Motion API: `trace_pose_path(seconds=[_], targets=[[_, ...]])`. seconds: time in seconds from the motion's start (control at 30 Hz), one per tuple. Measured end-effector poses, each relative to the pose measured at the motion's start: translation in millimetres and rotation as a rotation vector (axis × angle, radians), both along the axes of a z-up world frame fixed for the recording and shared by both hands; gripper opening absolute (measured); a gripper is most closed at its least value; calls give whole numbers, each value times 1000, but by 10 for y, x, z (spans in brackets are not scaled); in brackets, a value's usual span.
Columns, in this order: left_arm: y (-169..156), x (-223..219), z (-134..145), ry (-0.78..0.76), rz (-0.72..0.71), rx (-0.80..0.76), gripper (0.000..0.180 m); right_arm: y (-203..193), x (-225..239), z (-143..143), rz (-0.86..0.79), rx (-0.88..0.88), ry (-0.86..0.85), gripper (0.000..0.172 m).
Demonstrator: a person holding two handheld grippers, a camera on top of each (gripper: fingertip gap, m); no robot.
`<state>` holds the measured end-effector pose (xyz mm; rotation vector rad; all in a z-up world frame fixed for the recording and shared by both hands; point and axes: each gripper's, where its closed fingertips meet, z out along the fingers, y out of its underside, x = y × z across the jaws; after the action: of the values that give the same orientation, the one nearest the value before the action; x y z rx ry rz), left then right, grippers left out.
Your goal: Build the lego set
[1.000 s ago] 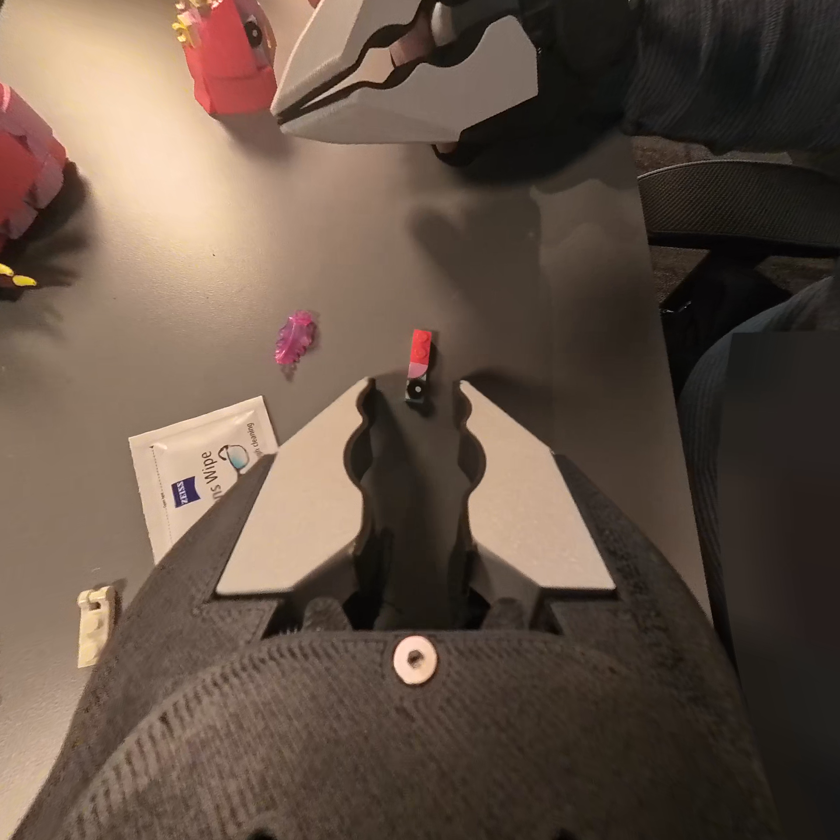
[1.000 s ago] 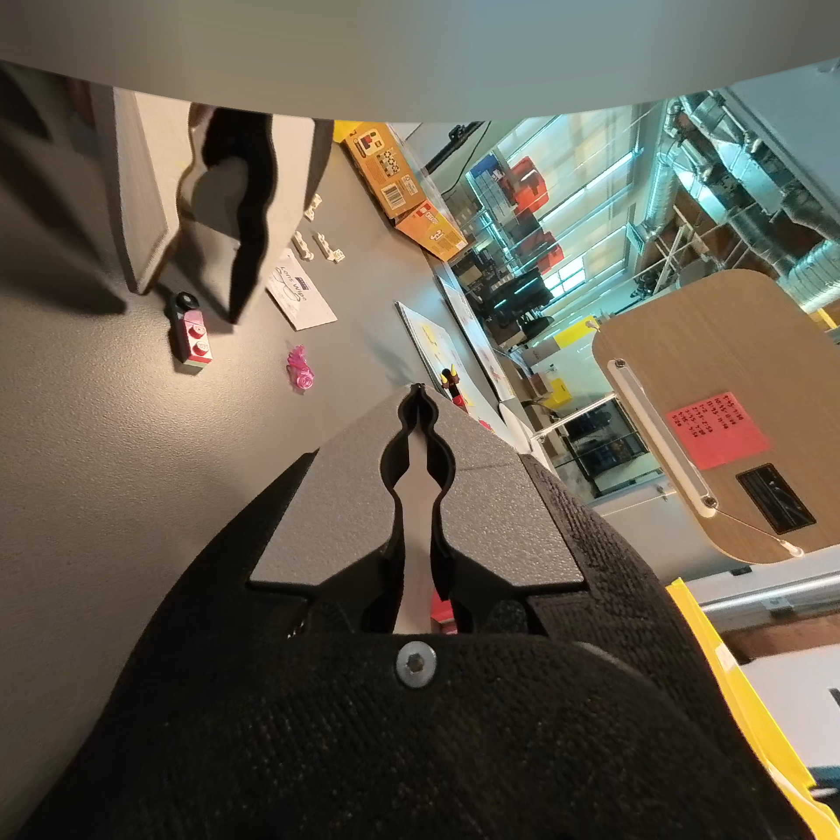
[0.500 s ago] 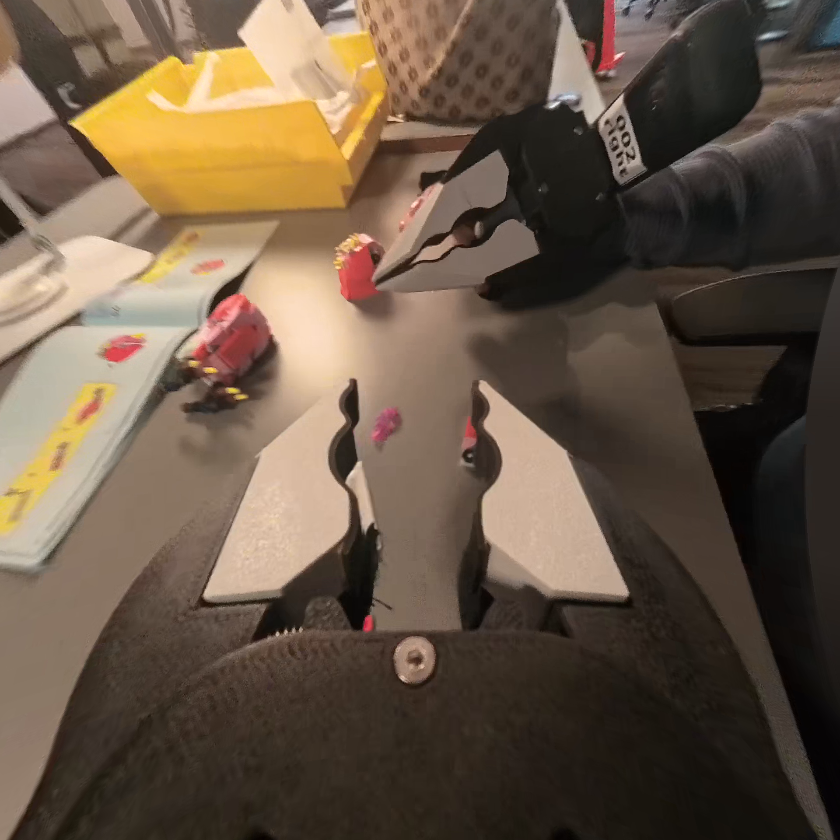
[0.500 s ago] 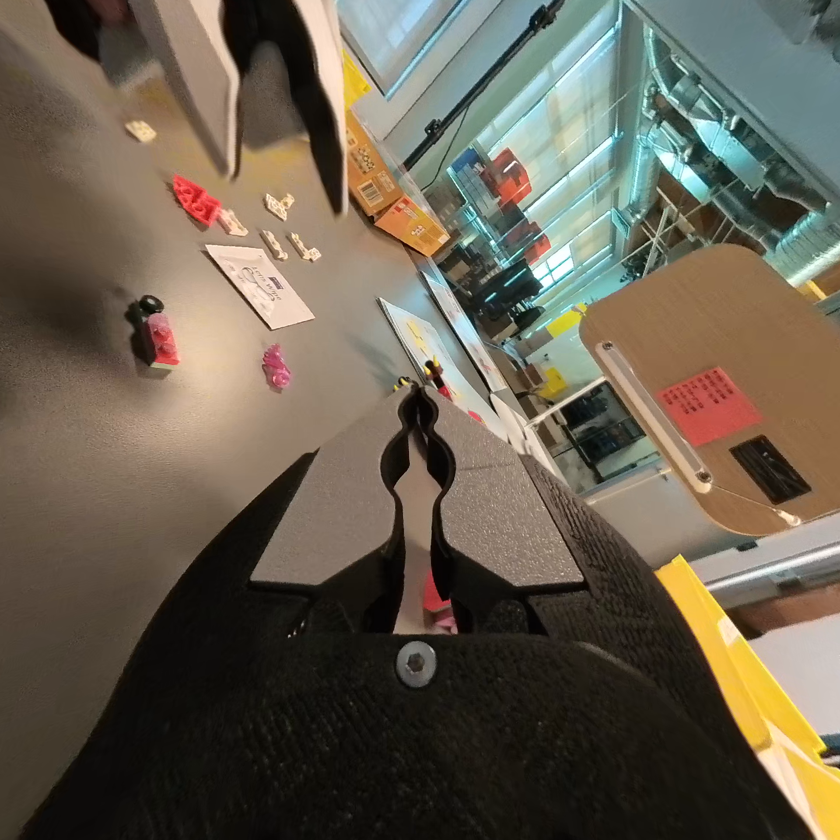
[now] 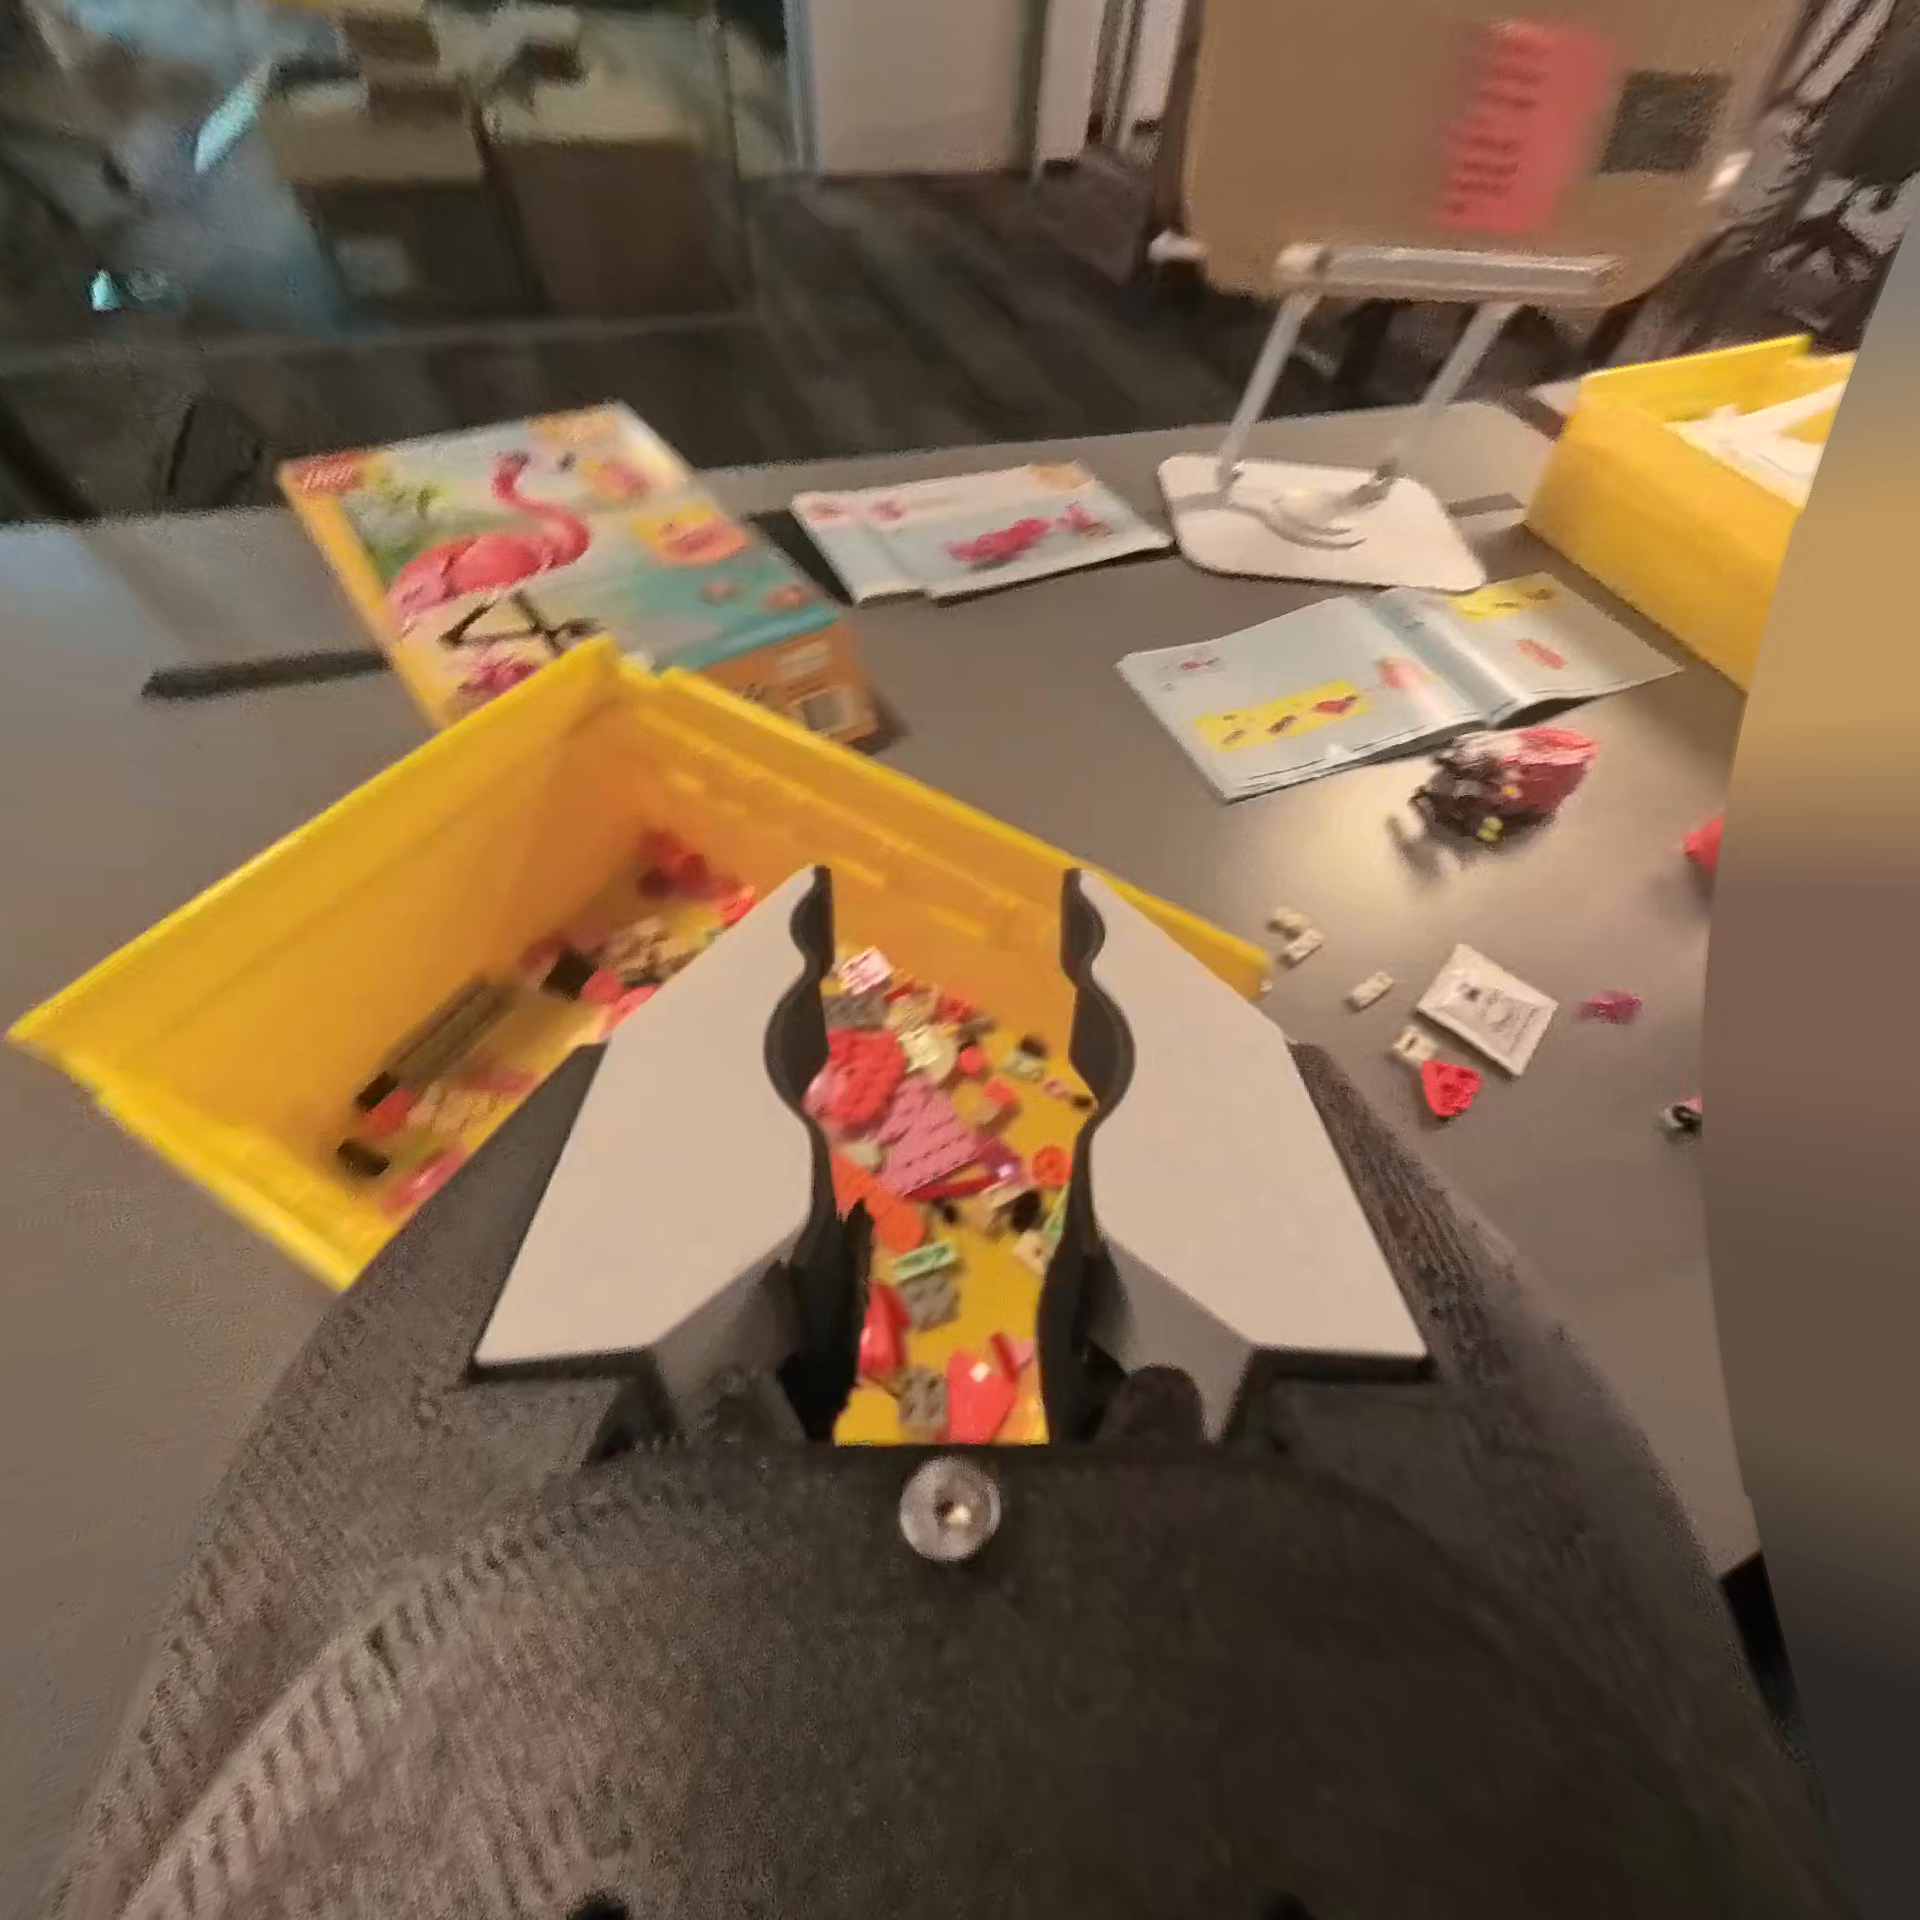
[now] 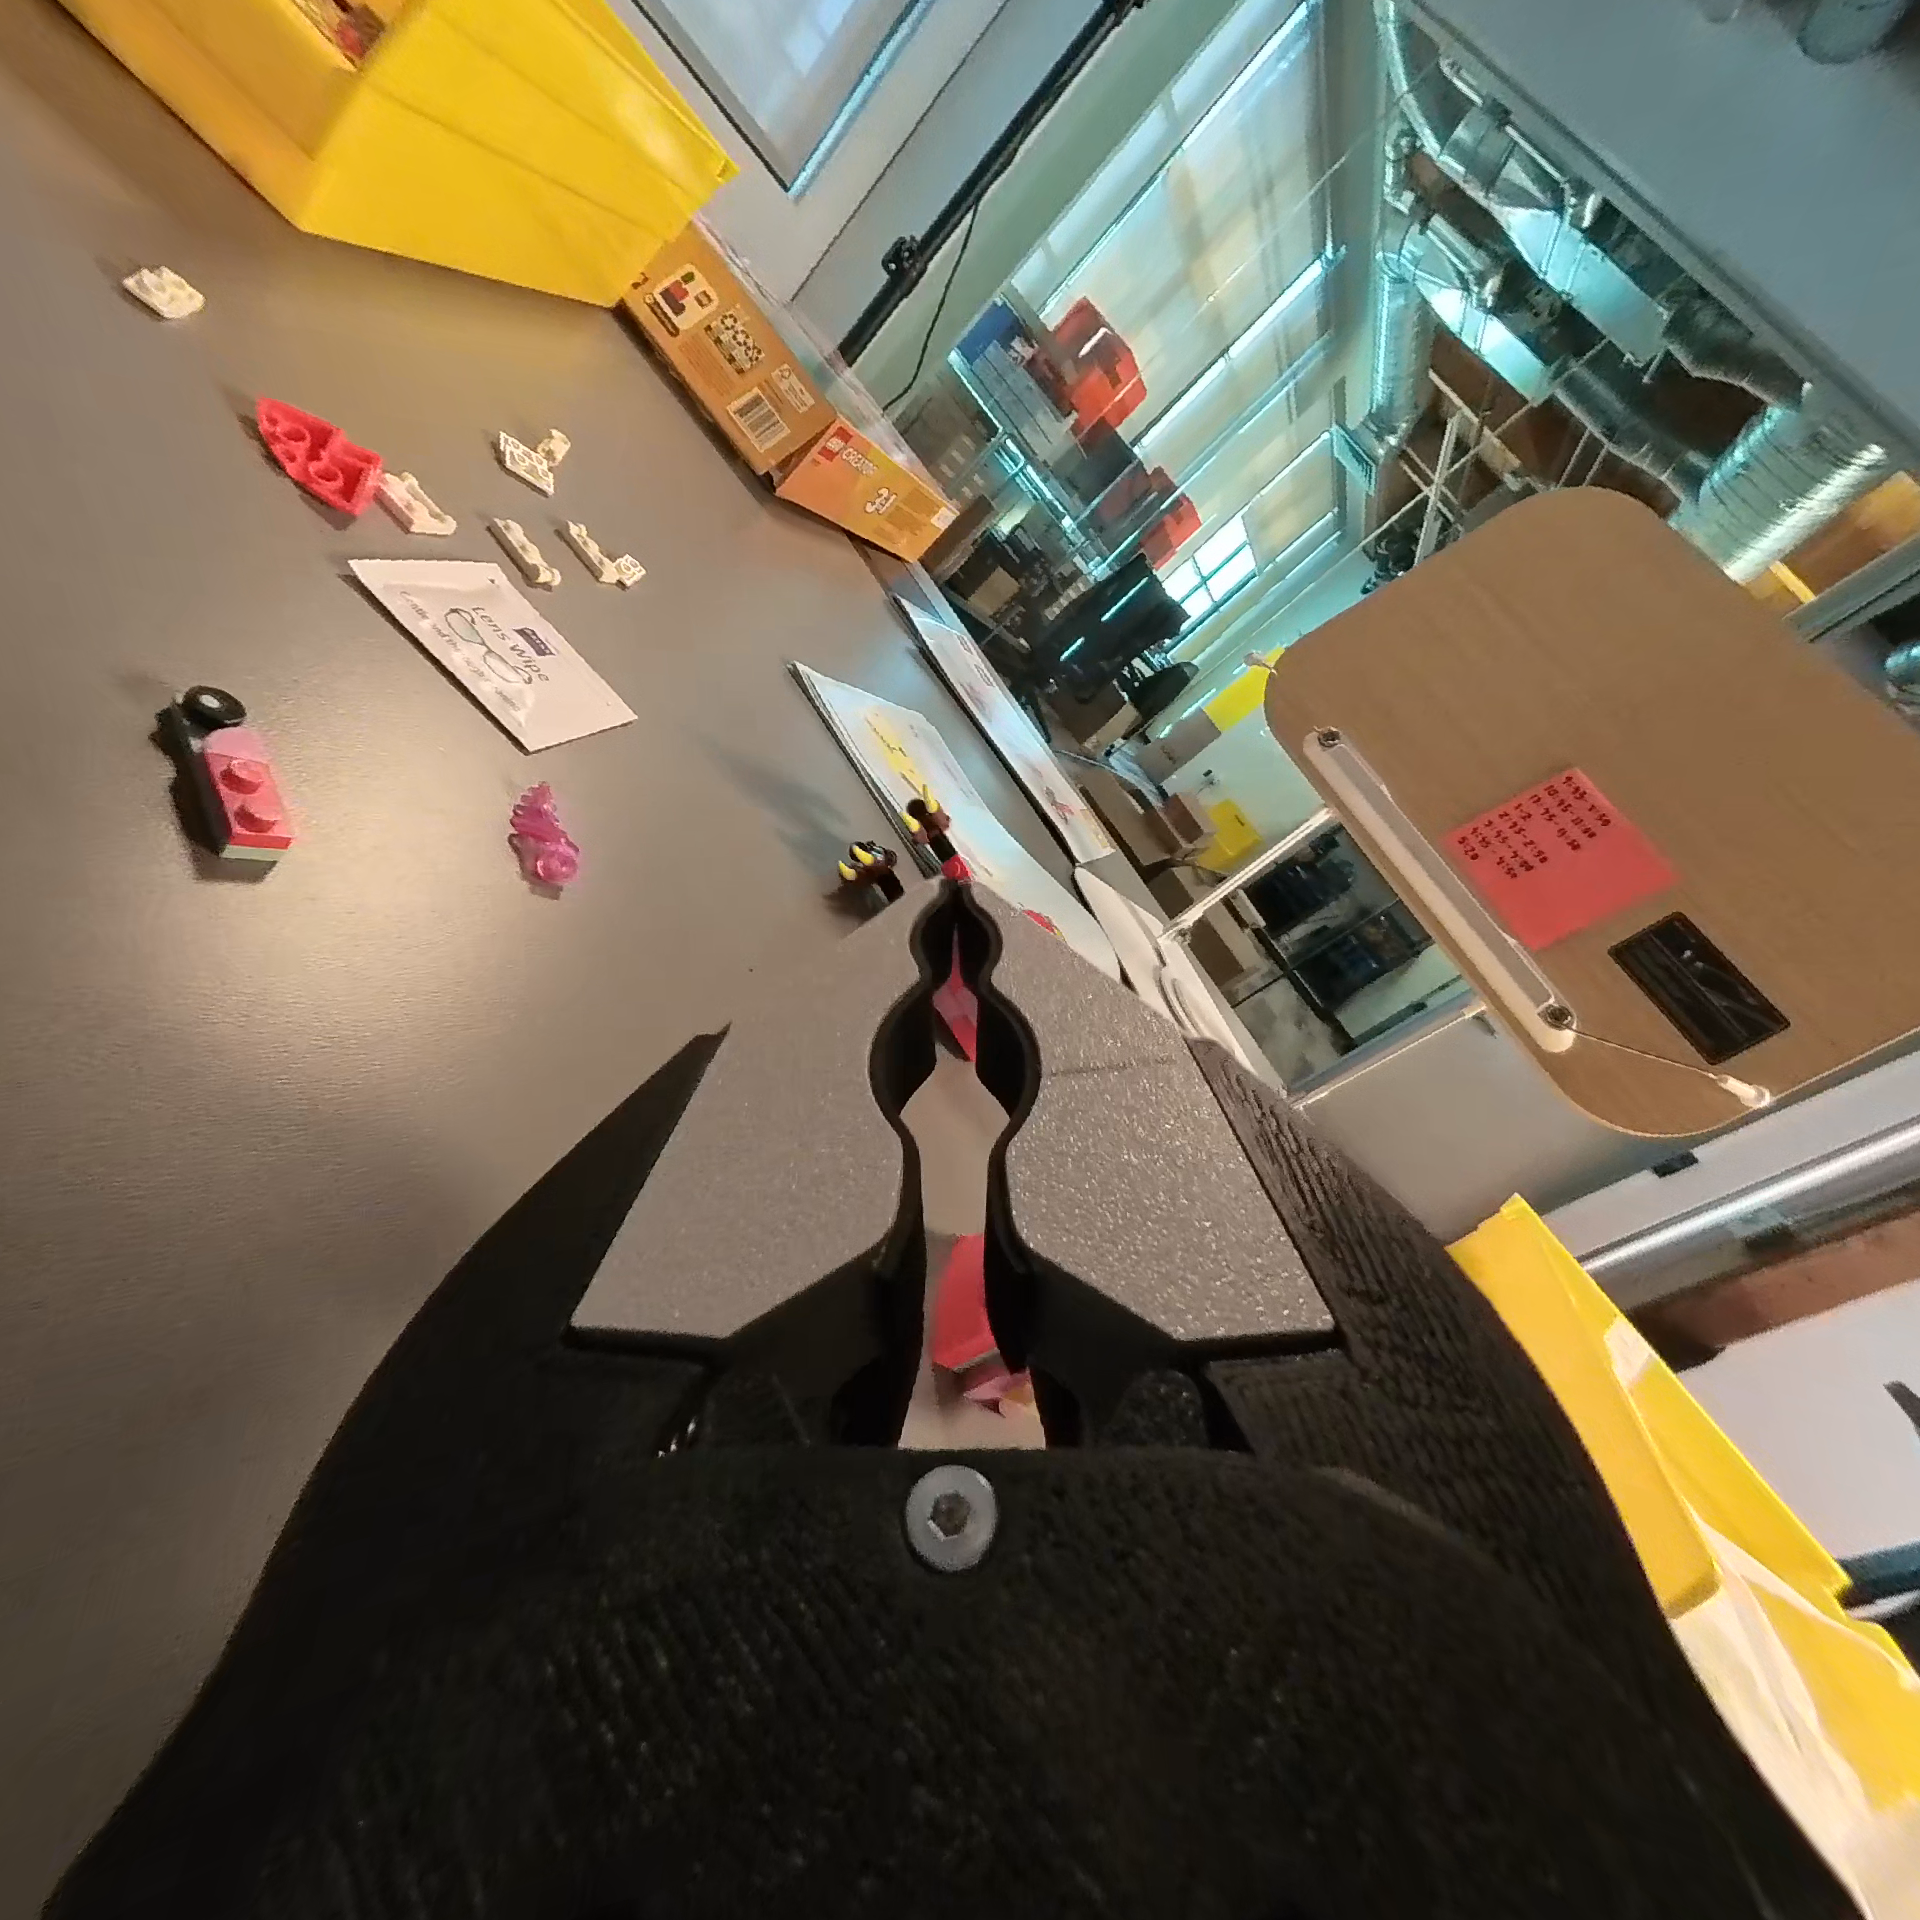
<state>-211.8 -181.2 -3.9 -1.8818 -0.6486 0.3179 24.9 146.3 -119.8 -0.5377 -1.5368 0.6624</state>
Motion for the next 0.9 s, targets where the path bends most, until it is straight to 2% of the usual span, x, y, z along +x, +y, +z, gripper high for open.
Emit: trace_pose_path(seconds=[0.07, 0.2, 0.37, 0.43, 0.6, 0.63, 0.7, 0.83, 0.9], targets=[[-133, -198, -137, -82, 23, -81, 43, 15, -6, -4, -9, -1, -2, 0], [-197, -441, -508, -225, 28, -247, 49, 36, -27, -40, -24, 8, -20, 0], [-197, -339, -1049, -427, -66, -518, 37, 71, -39, -51, -46, 13, -25, 0], [-215, -277, -1224, -480, -103, -621, 21, 80, -45, -59, -50, 11, -30, 0], [-281, -68, -1545, -652, -158, -783, 16, 81, -55, -92, -56, 27, -43, 0], [-269, -71, -1567, -658, -156, -790, 16, 81, -56, -96, -57, 31, -45, 0], [-151, -243, -1507, -556, -125, -731, 18, 77, -57, -103, -56, 35, -47, 0], [131, -710, -1165, -317, -58, -556, 26, 72, -60, -109, -53, 37, -51, 0], [207, -881, -1138, -304, -41, -540, 30, 67, -63, -117, -52, 42, -54, 0]])
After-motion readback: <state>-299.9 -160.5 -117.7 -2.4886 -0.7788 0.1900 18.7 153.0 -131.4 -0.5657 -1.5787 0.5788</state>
